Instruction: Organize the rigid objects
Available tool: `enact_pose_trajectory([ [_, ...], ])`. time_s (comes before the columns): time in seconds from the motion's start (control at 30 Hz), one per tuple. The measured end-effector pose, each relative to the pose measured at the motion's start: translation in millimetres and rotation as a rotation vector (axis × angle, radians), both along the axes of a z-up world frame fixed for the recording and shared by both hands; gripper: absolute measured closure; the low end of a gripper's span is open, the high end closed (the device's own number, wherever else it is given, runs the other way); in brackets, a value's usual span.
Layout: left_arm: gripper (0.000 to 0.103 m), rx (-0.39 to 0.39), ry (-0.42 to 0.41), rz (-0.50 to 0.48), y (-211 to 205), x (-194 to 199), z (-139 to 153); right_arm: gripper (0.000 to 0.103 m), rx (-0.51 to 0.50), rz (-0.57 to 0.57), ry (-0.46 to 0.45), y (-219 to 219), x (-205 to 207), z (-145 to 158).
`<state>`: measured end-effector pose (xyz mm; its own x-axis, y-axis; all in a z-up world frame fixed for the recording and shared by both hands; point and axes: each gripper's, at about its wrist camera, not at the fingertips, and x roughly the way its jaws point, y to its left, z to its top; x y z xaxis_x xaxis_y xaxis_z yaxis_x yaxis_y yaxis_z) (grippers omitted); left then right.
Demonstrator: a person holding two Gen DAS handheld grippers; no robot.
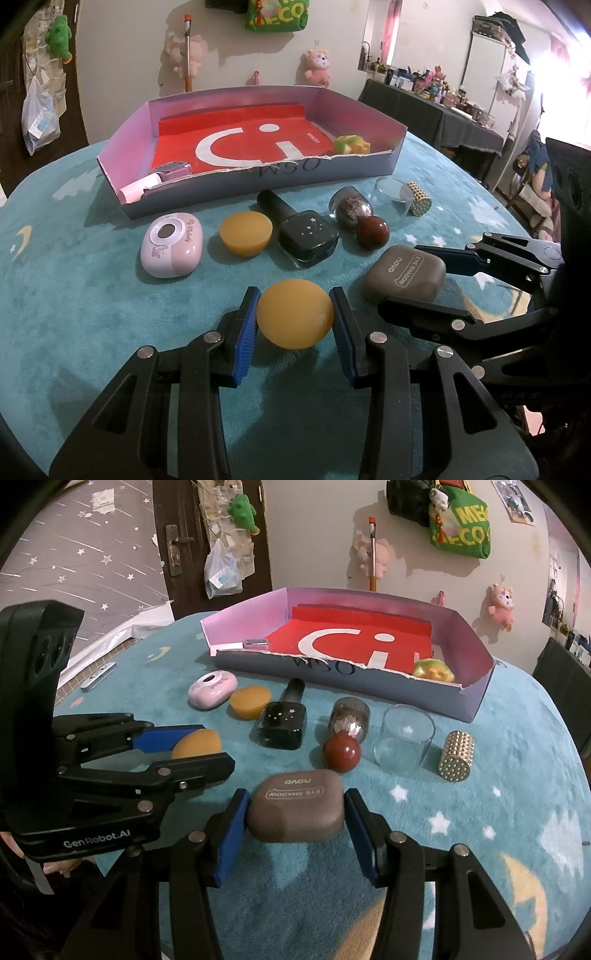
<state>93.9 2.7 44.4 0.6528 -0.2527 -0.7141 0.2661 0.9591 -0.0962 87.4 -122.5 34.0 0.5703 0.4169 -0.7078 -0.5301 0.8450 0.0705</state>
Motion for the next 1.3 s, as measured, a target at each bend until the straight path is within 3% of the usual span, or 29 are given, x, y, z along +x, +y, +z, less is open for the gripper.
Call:
enact_pose_trajectory([
  [0.2, 0.067, -0.01, -0.002, -0.006, 1, 1, 3, 0.048, -0.002, 0.0, 0.0, 0, 1, 0],
  [0.37, 0.067, -0.023, -0.044, -0.006, 9, 10, 25, 0.049, -0.007, -0.001, -0.015, 0, 7, 11],
  [0.47, 0.067, -0.022, -0.061, -0.012, 11, 22, 39, 0.061, 0.014, -0.003, -0.031, -3, 15, 26],
  [0.6, 0.067, -0.02, -0.062, -0.018, 13, 42, 50, 0.062, 0.026, -0.011, -0.043, -4, 33, 41],
  [0.63, 0.067, -0.018, -0.062, -0.02, 13, 46, 51, 0.069, 0.036, -0.02, -0.032, -6, 40, 41],
  [0.67, 0.067, -0.016, -0.061, -0.023, 13, 47, 52, 0.077, 0.046, -0.018, -0.013, -6, 45, 41],
  [0.93, 0.067, -0.031, 0.004, -0.044, 19, 38, 30, 0.077, 0.074, -0.007, 0.016, -15, 38, 36],
  [1.0, 0.067, -0.037, 0.019, -0.045, 20, 30, 23, 0.069, 0.083, 0.005, 0.029, -15, 29, 31],
  [1.07, 0.067, -0.041, 0.03, -0.044, 21, 23, 16, 0.038, 0.092, 0.014, 0.045, -15, 21, 24],
  [1.3, 0.067, -0.047, 0.083, -0.031, 22, 7, -7, 0.031, 0.067, 0.019, 0.039, -7, 4, 7],
])
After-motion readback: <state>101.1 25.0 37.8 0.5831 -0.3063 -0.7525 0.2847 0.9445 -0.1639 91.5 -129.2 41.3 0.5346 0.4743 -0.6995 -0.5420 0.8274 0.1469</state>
